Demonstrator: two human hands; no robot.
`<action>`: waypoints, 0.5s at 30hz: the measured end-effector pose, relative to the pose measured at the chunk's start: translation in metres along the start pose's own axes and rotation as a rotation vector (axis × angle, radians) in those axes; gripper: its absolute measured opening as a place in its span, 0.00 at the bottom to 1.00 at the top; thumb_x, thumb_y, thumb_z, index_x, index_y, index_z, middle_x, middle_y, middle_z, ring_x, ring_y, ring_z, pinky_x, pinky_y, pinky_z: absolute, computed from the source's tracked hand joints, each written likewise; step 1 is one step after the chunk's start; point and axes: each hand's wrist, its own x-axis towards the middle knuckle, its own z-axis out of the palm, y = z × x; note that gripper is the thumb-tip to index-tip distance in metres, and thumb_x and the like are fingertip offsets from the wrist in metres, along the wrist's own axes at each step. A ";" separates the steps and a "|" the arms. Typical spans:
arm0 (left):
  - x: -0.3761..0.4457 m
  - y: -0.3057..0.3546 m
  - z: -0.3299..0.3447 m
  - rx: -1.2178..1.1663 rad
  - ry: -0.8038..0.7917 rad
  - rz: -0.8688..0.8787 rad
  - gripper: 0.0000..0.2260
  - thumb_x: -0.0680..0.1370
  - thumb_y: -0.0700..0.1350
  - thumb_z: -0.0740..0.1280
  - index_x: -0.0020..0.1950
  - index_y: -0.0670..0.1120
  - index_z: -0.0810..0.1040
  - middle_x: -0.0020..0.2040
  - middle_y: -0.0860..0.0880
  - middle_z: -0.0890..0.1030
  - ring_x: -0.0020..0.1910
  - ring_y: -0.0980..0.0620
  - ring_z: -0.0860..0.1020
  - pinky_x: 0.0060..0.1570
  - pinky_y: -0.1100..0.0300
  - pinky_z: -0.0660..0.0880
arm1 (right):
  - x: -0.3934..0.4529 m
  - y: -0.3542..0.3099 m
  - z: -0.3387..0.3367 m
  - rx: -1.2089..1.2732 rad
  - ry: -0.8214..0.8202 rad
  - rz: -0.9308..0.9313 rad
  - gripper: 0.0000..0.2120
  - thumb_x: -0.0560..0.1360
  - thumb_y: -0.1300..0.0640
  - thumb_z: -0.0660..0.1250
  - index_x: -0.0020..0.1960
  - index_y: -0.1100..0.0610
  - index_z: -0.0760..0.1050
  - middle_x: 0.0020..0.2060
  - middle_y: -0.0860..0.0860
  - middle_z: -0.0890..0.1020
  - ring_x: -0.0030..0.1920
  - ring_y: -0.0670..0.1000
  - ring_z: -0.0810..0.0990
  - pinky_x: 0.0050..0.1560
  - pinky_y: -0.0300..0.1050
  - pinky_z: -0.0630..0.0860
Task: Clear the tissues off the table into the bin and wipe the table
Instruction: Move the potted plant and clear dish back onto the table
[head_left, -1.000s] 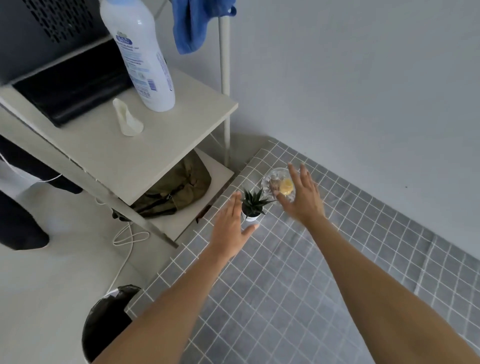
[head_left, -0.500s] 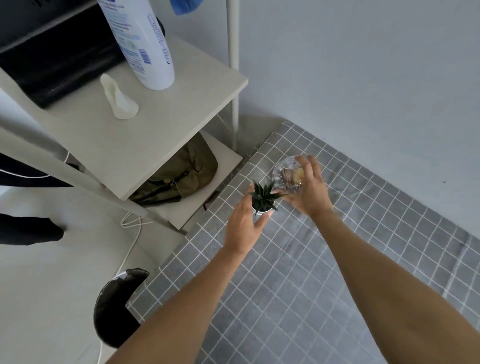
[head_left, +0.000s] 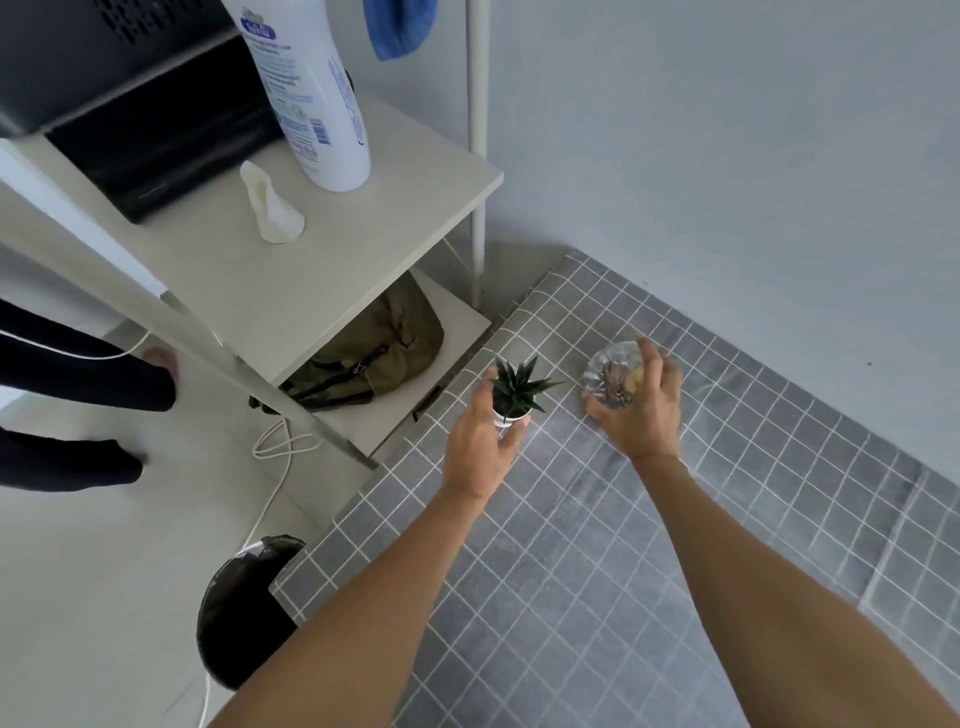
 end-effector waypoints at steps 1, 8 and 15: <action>-0.001 0.002 -0.002 0.018 -0.011 0.001 0.27 0.77 0.52 0.67 0.73 0.42 0.65 0.62 0.47 0.79 0.60 0.49 0.78 0.57 0.54 0.78 | -0.007 0.003 -0.005 0.001 0.011 0.017 0.45 0.63 0.50 0.80 0.73 0.52 0.60 0.64 0.64 0.66 0.63 0.65 0.70 0.57 0.71 0.73; -0.019 0.026 -0.003 0.103 -0.090 0.058 0.30 0.78 0.53 0.66 0.75 0.43 0.61 0.67 0.46 0.76 0.64 0.47 0.77 0.61 0.53 0.76 | -0.074 0.019 -0.054 0.041 0.124 0.147 0.47 0.62 0.52 0.79 0.73 0.47 0.57 0.64 0.62 0.65 0.63 0.64 0.70 0.56 0.68 0.75; -0.059 0.074 0.034 0.060 -0.177 0.192 0.30 0.78 0.50 0.67 0.75 0.40 0.61 0.68 0.42 0.74 0.65 0.43 0.75 0.62 0.52 0.75 | -0.162 0.047 -0.108 0.031 0.245 0.245 0.46 0.62 0.51 0.80 0.73 0.48 0.58 0.64 0.61 0.67 0.62 0.62 0.70 0.55 0.66 0.75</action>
